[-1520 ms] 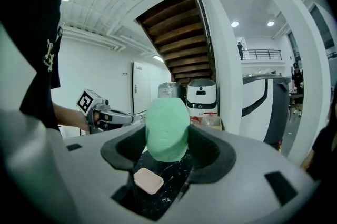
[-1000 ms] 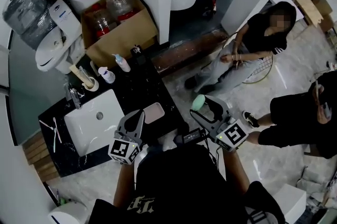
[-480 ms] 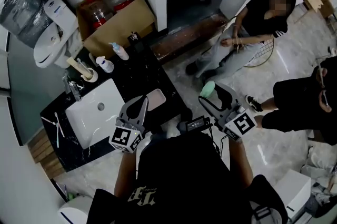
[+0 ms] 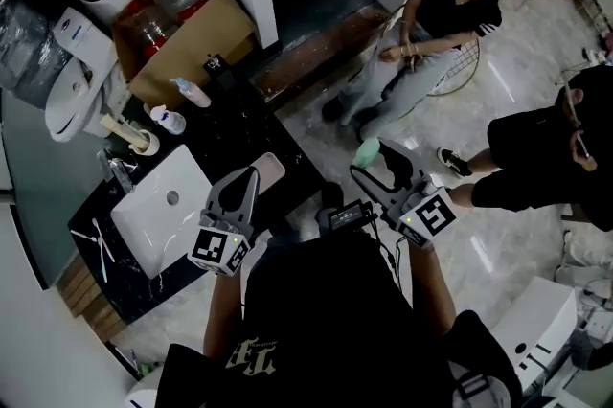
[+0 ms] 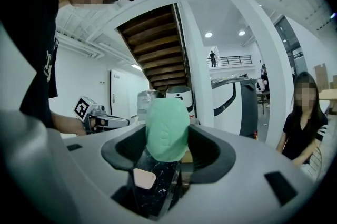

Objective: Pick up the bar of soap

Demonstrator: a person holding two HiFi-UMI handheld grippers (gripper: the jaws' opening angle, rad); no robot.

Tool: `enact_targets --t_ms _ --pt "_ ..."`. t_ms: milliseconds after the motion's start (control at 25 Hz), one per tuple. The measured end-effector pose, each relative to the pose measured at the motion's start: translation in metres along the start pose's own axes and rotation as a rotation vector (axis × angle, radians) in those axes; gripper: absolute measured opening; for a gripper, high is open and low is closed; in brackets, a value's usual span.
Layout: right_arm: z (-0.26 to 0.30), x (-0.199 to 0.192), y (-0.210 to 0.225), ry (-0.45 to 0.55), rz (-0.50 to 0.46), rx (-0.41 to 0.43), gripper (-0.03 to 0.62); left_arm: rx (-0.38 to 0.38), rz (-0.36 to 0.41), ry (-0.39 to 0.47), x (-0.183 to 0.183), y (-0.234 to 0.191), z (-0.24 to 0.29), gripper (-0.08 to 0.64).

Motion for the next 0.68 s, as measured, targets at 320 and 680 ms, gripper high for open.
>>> enact_targets --t_ms 320,680 --pt "-0.022 -0.005 0.000 -0.036 -0.014 -0.060 0.241 -0.046 0.003 -0.013 0.001 0.005 0.009 0.009" --pt "-0.035 -0.006 0.002 0.009 -0.014 -0.086 0.241 -0.071 0.000 -0.025 0.000 0.012 0.014 0.009"
Point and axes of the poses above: the fingertips, and each gripper's own axes: z forward along the fingers, y to its right, x out of its top, the point moved 9 cm from there along -z, backward along the fingers, and after that the axes turned 6 degrees about y, right-handed, at the moved point
